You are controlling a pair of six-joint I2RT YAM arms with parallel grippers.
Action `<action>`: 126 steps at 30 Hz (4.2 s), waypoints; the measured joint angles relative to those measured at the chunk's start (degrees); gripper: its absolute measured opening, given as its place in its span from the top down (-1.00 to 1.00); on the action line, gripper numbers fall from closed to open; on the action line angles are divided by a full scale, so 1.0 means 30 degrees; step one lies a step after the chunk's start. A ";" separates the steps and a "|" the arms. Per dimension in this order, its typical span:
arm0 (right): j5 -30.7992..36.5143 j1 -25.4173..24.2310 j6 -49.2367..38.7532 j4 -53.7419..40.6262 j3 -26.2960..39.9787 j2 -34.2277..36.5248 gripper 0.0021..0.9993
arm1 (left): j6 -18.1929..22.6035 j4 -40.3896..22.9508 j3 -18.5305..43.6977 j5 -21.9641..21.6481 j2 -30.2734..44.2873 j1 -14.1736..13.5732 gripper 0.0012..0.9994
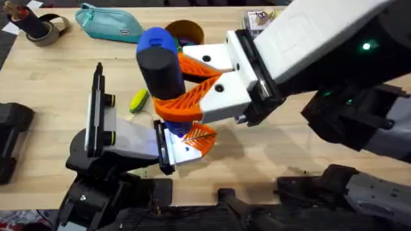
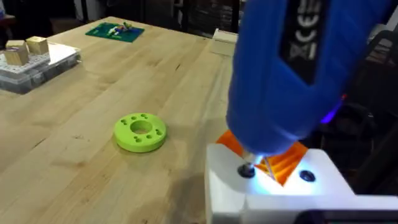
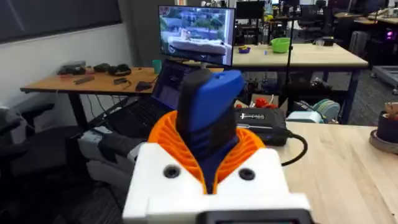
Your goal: Pick up the gripper from the table and insert it into the empty holder that is missing its gripper. Then pick up a screw, insert it into the mounting hole, and use the screwdriver to tighten it. Finally, clean up the table by picking up the vegetable and placing it into the bucket.
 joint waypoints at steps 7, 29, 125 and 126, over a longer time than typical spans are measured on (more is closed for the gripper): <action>0.0146 0.0000 0.0131 0.0007 -0.0058 0.0000 0.93 | 0.0103 0.0000 0.0000 0.0000 0.0000 -0.0015 0.98; 0.0010 -0.1237 0.0994 -0.6067 0.5014 0.0330 0.93 | 0.0086 0.0007 0.0000 -0.0007 -0.0007 -0.0015 0.98; 0.0029 -0.2856 -0.9806 -1.7194 0.8400 0.0321 0.93 | 0.0073 0.0007 0.0000 -0.0029 -0.0007 -0.0015 0.98; 0.0029 -0.2856 -0.9806 -1.7194 0.8400 0.0321 0.93 | 0.0073 0.0007 0.0000 -0.0029 -0.0007 -0.0015 0.98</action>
